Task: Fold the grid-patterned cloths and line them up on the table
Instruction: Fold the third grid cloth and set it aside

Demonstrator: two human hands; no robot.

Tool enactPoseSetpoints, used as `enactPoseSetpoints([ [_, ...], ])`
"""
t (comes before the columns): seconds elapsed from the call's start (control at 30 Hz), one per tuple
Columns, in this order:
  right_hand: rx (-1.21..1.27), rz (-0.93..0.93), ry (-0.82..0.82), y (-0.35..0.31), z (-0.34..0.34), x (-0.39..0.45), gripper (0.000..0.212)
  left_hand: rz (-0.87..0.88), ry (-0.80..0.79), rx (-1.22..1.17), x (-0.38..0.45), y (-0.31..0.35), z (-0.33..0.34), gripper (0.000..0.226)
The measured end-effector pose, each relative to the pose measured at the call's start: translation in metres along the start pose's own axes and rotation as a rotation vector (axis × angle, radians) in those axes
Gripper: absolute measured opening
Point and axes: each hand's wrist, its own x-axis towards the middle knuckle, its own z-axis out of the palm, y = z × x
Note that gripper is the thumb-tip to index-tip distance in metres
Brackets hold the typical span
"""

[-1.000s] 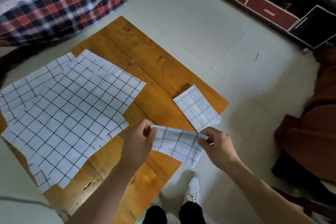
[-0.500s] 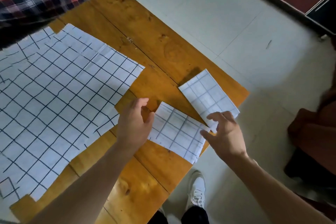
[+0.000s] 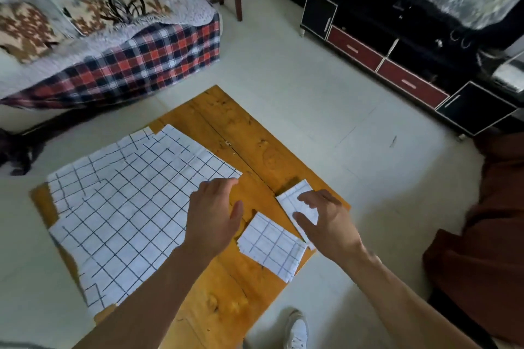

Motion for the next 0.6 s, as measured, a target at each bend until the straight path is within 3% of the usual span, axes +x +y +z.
enactPoseSetpoints([
  [0.13, -0.025, -0.013, -0.045, -0.053, -0.064, -0.027, 0.037, 0.006, -0.027, -0.019, -0.016, 0.038, -0.068, 0.042],
  [0.27, -0.085, -0.053, 0.019, -0.093, -0.112, -0.059, 0.043, 0.042, 0.077, -0.042, -0.028, 0.063, -0.124, 0.036],
  [0.47, -0.017, -0.115, 0.155, -0.124, -0.142, -0.087, 0.044, 0.098, 0.19, -0.037, -0.053, 0.072, -0.182, 0.038],
  [0.6, -0.067, -0.146, 0.161, -0.132, -0.154, -0.1, 0.046, 0.129, 0.212, -0.008, -0.079, 0.072, -0.206, 0.041],
])
